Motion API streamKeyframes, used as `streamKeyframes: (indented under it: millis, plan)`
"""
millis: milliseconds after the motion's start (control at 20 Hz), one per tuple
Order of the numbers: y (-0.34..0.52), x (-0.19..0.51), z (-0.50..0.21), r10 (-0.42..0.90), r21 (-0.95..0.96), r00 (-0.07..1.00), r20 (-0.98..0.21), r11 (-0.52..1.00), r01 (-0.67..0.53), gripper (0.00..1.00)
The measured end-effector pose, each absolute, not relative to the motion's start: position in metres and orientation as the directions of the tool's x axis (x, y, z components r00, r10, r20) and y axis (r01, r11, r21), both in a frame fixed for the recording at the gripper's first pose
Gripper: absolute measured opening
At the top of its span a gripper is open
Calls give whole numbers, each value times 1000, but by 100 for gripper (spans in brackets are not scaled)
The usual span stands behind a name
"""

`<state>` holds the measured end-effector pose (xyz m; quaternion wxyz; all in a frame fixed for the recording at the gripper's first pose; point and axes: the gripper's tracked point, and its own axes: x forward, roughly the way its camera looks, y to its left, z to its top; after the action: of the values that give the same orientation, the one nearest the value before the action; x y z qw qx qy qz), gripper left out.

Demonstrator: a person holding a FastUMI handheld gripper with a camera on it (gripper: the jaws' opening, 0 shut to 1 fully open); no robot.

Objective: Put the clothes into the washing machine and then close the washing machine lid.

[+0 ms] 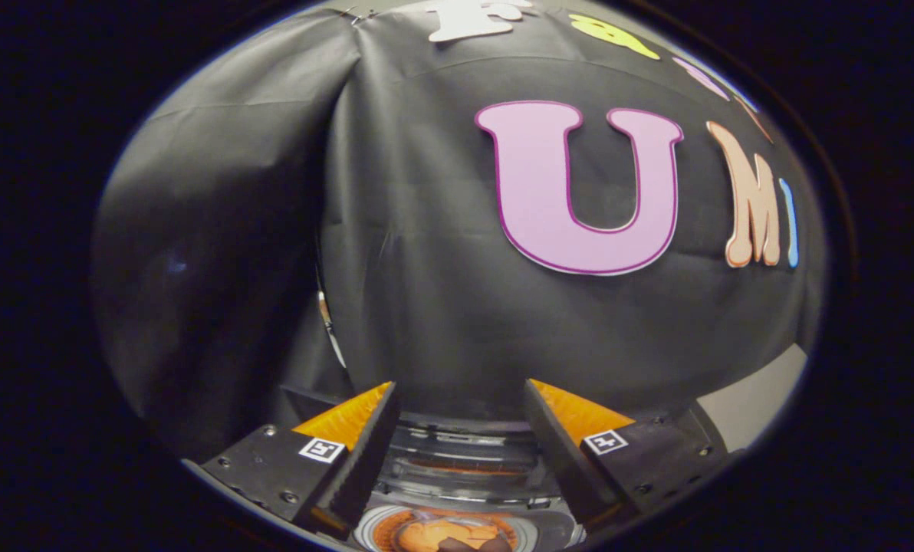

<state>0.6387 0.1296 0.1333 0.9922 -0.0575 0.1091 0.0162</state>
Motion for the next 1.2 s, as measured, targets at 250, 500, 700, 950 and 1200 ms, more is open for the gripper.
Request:
streamKeyframes:
  millis: [250,500,700,950,1200]
  plan:
    - [135,665,128,-2,-146,975,-222,989,-32,97]
    - [133,682,116,-12,-87,966,-260,996,-11,97]
    - [133,688,94,-17,-82,948,-318,997,-10,98]
    - [130,691,85,-10,-31,942,-336,1000,0,97]
    - [130,689,85,0,-37,939,-344,999,-13,97]
